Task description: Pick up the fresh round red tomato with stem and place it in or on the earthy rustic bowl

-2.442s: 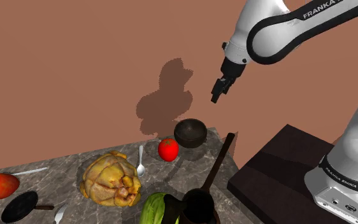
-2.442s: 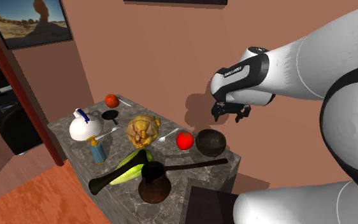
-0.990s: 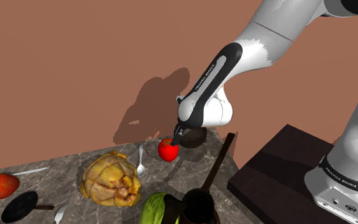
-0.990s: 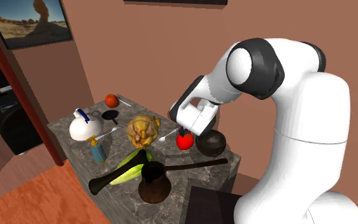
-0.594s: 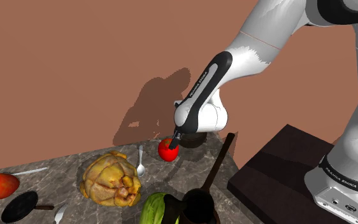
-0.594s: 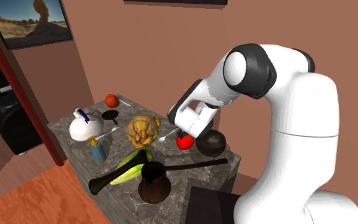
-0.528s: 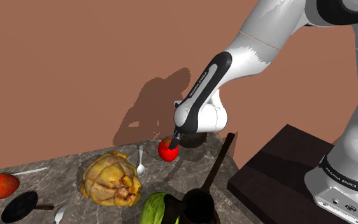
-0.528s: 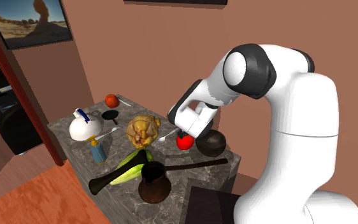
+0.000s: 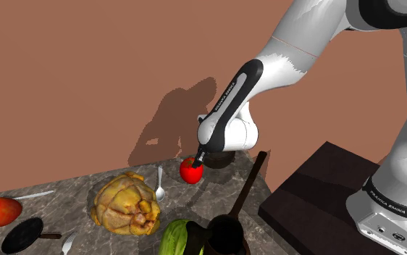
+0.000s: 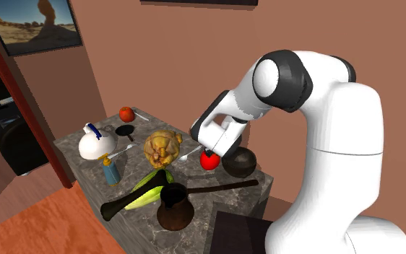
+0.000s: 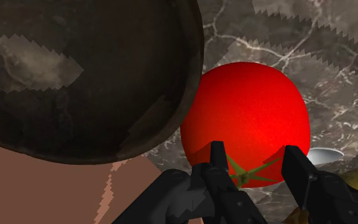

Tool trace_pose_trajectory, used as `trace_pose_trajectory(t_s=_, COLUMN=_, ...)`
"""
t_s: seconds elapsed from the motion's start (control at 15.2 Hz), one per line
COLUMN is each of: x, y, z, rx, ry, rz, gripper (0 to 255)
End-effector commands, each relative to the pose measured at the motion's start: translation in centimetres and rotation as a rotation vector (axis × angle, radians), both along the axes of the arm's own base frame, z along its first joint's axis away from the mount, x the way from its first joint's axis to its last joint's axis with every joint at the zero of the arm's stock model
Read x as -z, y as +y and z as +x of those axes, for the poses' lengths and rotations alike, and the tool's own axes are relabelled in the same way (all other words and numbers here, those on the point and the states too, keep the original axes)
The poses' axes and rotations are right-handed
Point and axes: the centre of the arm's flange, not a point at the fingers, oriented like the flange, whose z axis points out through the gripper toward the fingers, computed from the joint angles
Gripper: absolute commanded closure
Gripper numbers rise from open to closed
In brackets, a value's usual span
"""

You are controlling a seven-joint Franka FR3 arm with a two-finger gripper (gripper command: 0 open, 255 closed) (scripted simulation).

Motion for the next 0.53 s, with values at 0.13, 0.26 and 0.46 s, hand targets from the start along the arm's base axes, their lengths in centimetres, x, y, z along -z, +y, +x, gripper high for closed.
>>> trace_pose_trajectory(t_s=0.13, x=0.02, y=-0.01, z=0.00, rx=0.000, ry=0.001, rz=0.000, gripper=255)
trace_pose_trajectory(t_s=0.26, x=0.03, y=-0.02, z=0.00, rx=0.000, ry=0.001, rz=0.000, gripper=255)
trace_pose_trajectory(t_s=0.46, x=-0.50, y=-0.01, z=-0.01, rx=0.000, ry=0.001, rz=0.000, gripper=255)
